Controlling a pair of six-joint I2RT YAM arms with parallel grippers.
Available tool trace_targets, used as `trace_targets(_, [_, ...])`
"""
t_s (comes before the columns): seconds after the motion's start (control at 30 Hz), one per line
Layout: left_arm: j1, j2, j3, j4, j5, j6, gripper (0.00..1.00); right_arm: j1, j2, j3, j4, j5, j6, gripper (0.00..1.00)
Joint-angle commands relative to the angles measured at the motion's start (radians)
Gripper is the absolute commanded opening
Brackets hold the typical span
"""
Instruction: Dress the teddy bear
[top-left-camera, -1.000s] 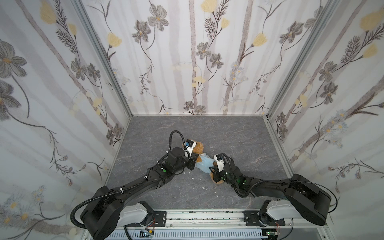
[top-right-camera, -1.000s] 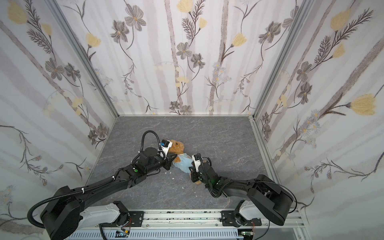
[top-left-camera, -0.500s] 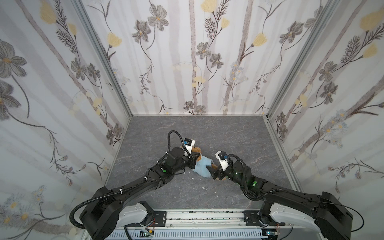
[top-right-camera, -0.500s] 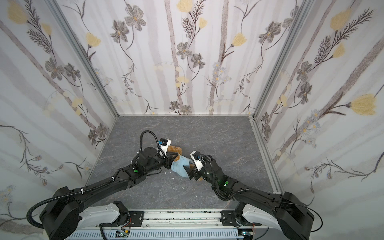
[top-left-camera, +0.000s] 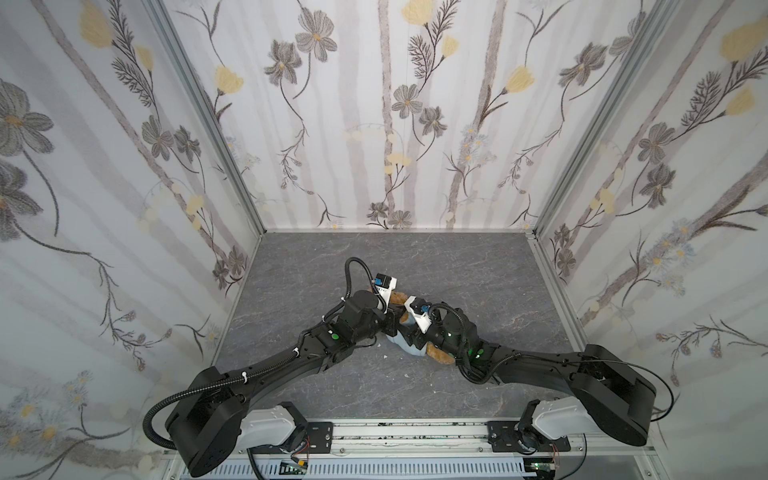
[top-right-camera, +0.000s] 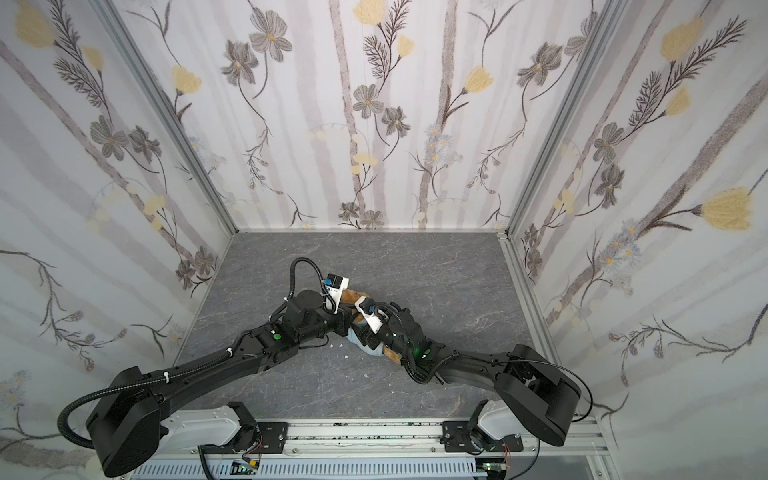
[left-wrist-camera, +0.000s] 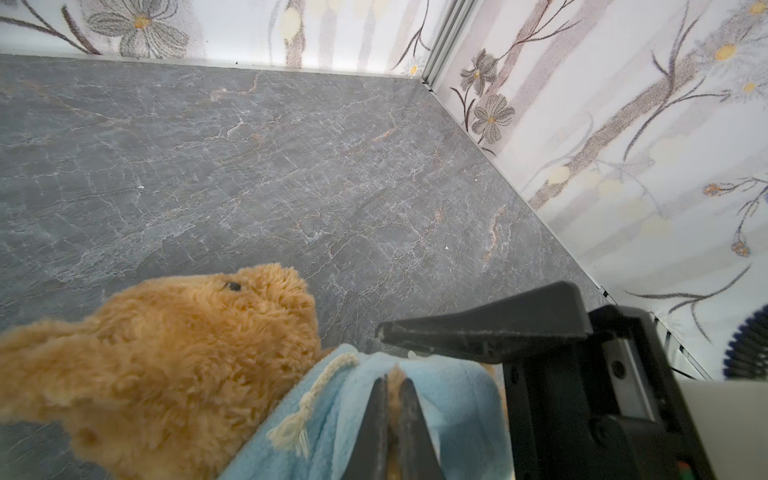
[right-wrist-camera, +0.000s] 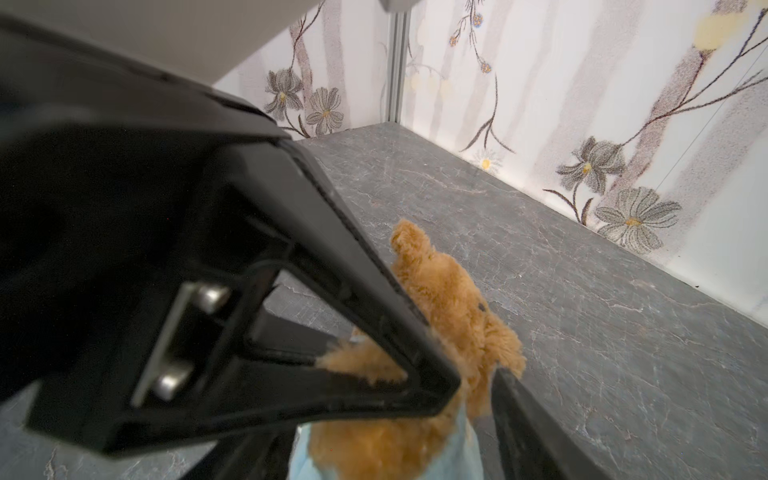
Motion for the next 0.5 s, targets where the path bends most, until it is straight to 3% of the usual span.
trace_targets(0.0, [-0.002, -0.006, 0.015, 0.02, -0.003, -0.035, 0.0, -0.001, 0.066, -0.016, 0.181, 0.04, 0.019, 0.61])
trace_targets(0.27, [0.019, -0.034, 0.045, 0.023, 0.032, -0.092, 0.0, -0.002, 0.202, -0.103, 0.316, 0.059, 0.086, 0.37])
trace_targets(0.47, [0.054, -0.062, 0.064, 0.032, 0.07, -0.135, 0.0, -0.002, 0.259, -0.147, 0.326, 0.066, 0.15, 0.31])
